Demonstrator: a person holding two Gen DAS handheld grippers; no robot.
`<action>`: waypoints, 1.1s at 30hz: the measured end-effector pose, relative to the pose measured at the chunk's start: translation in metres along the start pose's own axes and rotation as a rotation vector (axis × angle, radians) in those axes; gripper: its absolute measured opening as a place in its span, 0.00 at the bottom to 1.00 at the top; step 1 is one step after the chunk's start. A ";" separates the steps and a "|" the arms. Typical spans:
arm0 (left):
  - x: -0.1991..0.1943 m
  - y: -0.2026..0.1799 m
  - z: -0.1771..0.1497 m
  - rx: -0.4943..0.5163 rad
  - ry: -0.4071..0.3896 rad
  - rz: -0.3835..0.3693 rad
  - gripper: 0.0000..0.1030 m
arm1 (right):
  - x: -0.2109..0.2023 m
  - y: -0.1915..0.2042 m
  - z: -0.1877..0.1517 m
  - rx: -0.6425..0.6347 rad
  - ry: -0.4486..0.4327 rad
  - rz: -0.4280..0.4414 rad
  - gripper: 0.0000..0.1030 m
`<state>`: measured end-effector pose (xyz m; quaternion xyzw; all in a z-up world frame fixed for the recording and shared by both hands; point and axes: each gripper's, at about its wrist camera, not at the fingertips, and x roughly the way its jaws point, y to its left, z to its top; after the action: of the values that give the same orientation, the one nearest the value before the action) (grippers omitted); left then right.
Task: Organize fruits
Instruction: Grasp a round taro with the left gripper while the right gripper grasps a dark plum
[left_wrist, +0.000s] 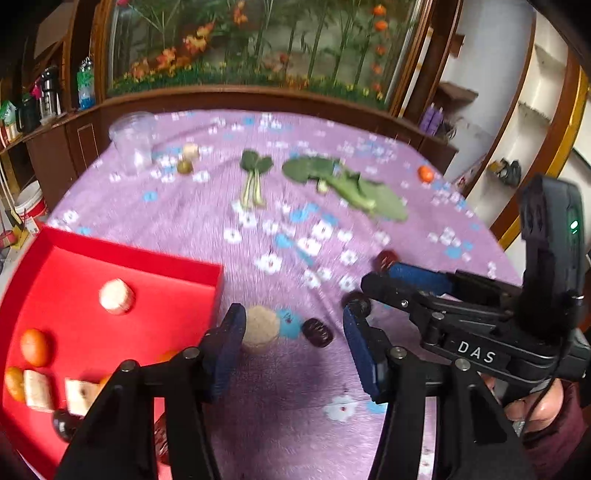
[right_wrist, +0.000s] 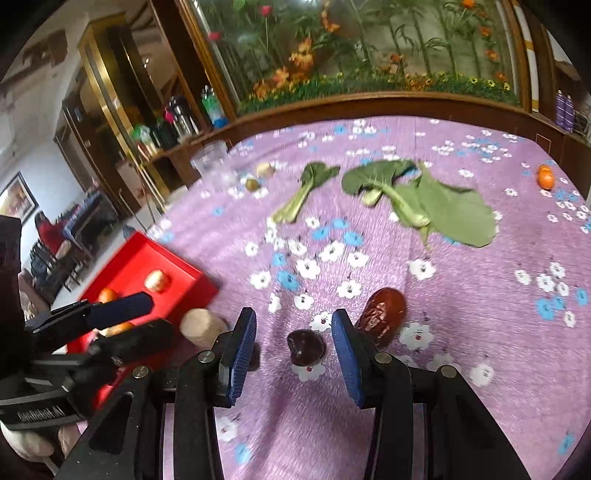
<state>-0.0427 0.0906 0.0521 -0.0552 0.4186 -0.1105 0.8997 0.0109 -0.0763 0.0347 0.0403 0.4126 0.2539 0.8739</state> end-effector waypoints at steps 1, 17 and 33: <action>0.005 0.002 -0.001 -0.001 0.008 0.001 0.52 | 0.005 -0.001 -0.001 -0.006 0.009 0.000 0.45; 0.020 -0.007 -0.007 0.098 0.008 0.023 0.52 | 0.030 0.000 -0.012 -0.037 0.061 -0.061 0.36; 0.042 -0.010 -0.002 0.196 0.075 0.169 0.52 | 0.024 -0.005 -0.015 -0.024 0.069 -0.024 0.32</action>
<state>-0.0198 0.0708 0.0217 0.0728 0.4423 -0.0770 0.8906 0.0146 -0.0717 0.0068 0.0158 0.4399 0.2495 0.8625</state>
